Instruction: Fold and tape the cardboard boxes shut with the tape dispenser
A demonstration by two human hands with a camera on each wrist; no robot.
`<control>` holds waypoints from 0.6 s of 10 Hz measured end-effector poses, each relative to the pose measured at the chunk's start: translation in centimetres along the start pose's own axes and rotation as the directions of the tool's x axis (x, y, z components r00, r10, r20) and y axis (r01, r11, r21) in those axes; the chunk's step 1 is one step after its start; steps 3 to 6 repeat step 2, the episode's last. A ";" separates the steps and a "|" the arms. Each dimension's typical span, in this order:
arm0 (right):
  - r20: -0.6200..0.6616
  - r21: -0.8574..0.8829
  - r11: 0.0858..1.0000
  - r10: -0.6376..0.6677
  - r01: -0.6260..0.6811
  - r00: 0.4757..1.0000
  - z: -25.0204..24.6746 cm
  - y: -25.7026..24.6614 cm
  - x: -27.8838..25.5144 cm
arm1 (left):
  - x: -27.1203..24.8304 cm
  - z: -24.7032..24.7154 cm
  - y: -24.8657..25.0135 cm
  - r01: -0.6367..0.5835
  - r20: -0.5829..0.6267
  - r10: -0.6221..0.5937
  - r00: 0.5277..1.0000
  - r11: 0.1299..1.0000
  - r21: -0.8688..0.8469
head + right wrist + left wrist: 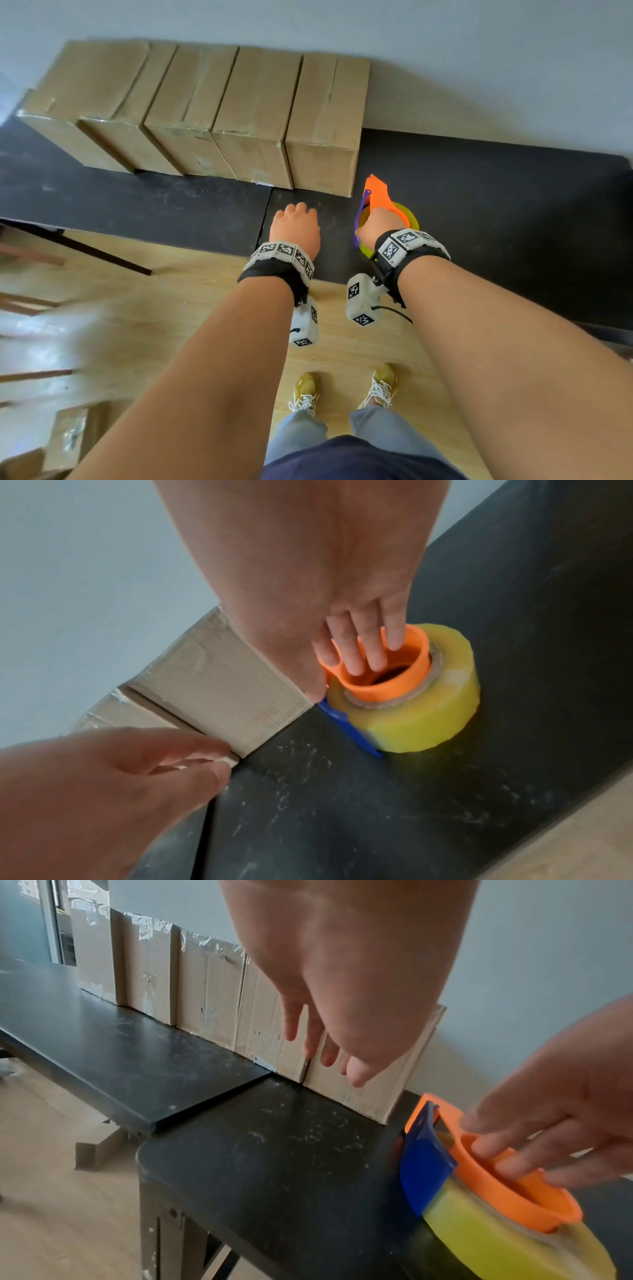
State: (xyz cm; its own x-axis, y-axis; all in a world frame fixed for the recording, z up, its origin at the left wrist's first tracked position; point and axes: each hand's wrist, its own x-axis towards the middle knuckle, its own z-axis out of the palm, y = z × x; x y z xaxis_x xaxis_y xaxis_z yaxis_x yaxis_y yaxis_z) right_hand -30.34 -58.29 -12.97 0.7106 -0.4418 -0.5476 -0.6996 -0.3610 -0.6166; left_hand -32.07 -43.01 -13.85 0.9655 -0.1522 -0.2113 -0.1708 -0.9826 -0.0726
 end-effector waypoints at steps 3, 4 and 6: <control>0.203 -0.515 0.750 -0.364 0.415 0.909 -2.2 -3.4 -3.4 | -0.1 -4.2 -1.8 -0.040 0.062 0.043 0.997 0.997 -0.061; 0.203 -0.515 0.750 -0.364 0.415 0.909 -2.2 -3.4 -3.4 | -0.1 -4.2 -1.8 -0.040 0.062 0.043 0.997 0.997 -0.061; 0.203 -0.515 0.750 -0.364 0.415 0.909 -2.2 -3.4 -3.4 | -0.1 -4.2 -1.8 -0.040 0.062 0.043 0.997 0.997 -0.061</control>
